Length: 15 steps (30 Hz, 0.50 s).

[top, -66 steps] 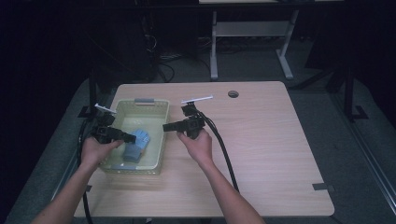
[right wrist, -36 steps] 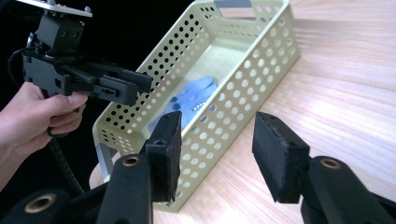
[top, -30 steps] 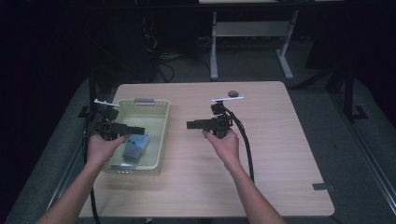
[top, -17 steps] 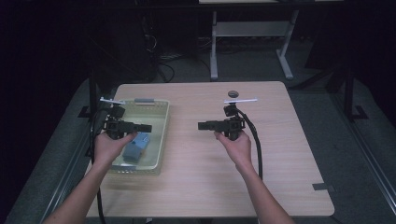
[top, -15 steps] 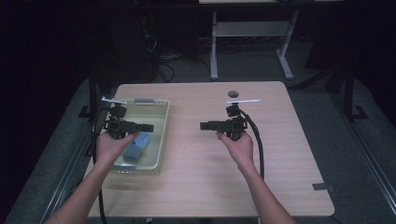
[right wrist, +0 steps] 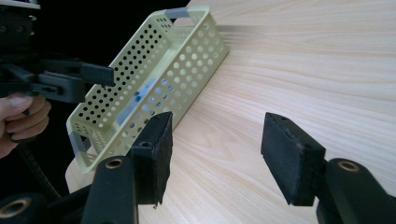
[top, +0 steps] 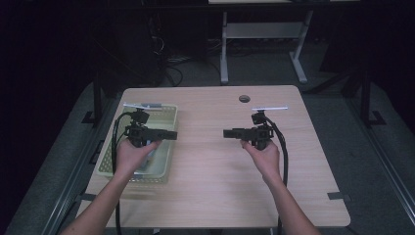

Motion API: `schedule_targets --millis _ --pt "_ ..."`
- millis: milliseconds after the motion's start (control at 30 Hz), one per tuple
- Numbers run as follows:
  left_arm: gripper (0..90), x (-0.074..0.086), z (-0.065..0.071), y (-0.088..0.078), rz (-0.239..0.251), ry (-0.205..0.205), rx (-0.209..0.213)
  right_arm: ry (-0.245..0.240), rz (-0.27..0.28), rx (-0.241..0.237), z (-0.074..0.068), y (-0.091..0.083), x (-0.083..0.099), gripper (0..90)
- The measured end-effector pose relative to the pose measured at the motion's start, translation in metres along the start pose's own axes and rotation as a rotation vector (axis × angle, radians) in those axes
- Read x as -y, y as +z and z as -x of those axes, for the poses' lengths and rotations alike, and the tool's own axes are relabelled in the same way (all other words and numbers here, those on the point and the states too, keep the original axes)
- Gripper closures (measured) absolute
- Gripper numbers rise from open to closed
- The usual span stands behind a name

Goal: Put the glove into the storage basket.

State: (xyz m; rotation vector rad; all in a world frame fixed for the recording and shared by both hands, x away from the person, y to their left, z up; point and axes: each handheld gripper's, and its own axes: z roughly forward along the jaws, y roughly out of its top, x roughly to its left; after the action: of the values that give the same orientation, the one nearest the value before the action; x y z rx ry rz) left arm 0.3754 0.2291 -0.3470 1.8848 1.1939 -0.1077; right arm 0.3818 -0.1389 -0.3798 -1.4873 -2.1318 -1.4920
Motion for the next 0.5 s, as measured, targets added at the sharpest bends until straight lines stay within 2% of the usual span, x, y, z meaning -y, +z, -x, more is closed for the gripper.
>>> schedule_targets --millis 200,500 --pt "34.5 -0.001 0.013 0.009 -0.005 0.032 0.014 0.008 0.007 0.021 0.007 -0.009 0.004 41.1" --pt "33.1 0.0 0.03 0.022 -0.013 0.057 0.045 0.03 0.015 0.044 0.018 -0.022 0.011 39.4"
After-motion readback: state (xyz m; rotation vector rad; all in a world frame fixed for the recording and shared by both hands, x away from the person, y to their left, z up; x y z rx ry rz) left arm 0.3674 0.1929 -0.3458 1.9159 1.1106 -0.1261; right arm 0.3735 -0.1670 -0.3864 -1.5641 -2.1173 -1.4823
